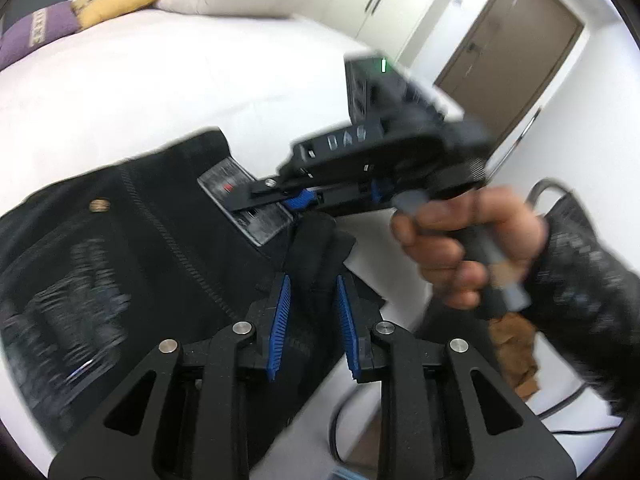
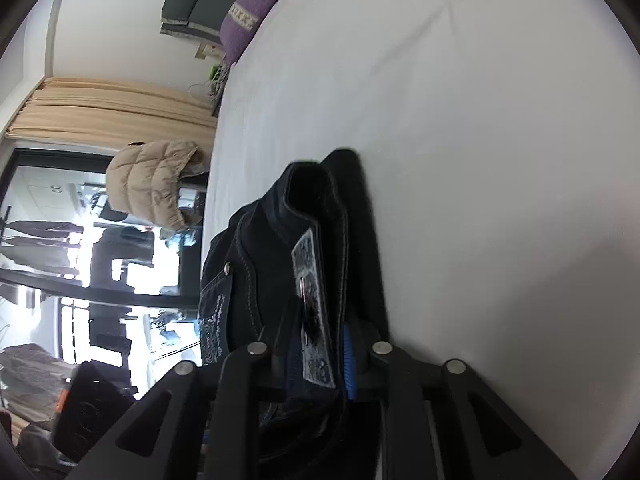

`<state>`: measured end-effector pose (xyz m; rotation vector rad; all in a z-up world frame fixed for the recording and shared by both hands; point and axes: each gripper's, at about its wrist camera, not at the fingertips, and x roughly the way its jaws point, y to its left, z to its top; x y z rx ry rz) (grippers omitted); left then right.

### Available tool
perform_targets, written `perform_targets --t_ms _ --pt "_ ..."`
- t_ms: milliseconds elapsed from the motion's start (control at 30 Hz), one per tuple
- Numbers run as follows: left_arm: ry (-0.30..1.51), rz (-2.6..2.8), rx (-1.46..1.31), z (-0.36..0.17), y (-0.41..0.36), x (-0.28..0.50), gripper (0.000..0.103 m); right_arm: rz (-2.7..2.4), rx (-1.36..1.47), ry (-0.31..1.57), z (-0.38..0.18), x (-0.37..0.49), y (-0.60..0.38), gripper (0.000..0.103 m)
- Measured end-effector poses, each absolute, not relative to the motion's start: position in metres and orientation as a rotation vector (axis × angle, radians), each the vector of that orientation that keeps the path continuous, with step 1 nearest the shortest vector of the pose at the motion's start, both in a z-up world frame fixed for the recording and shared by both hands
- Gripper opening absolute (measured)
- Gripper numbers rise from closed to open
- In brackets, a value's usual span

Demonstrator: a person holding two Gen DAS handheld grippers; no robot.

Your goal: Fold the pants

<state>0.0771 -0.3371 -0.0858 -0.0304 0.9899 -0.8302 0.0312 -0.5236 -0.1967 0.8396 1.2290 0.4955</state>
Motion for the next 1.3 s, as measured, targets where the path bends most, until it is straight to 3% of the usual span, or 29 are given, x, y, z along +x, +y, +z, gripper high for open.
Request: perform_targets --t_ms 100,133,267,300,367,433,600,633,767,1300 --pt "0.934 -0.787 -0.099 -0.065 -0.294 0.074 0.023 0.420 0.814 1.213 -0.188 0.030 -0.532 0.027" --pt "0.925 -0.758 -0.127 -0.062 -0.278 0.076 0.023 0.372 0.779 1.214 -0.183 0.029 -0.535 0.039" --pt "0.917 -0.632 -0.204 -0.069 -0.221 0.094 0.023 0.266 0.651 1.173 -0.148 0.019 -0.534 0.039" --pt "0.926 -0.608 -0.236 -0.074 -0.208 0.099 0.023 0.289 0.646 1.156 -0.139 0.017 -0.530 0.038" --pt "0.948 -0.593 -0.306 -0.084 -0.191 0.112 0.023 0.385 0.627 1.115 -0.115 0.012 -0.512 0.022" --pt "0.965 -0.599 -0.324 -0.089 -0.190 0.125 0.023 0.487 0.619 1.103 -0.104 0.008 -0.490 0.013" --pt "1.032 -0.603 -0.269 -0.115 -0.196 0.161 0.023 0.504 0.607 1.273 -0.155 -0.001 -0.461 0.011" --pt "1.053 -0.592 -0.286 -0.124 -0.194 0.167 0.023 0.465 0.619 1.303 -0.168 -0.003 -0.466 0.000" --pt "1.074 -0.587 -0.262 -0.143 -0.191 0.164 0.022 0.461 0.793 1.263 -0.196 -0.010 -0.492 0.000" --pt "0.962 -0.640 -0.030 -0.116 -0.183 0.020 0.022 0.417 0.750 1.195 -0.192 -0.028 -0.480 0.000"
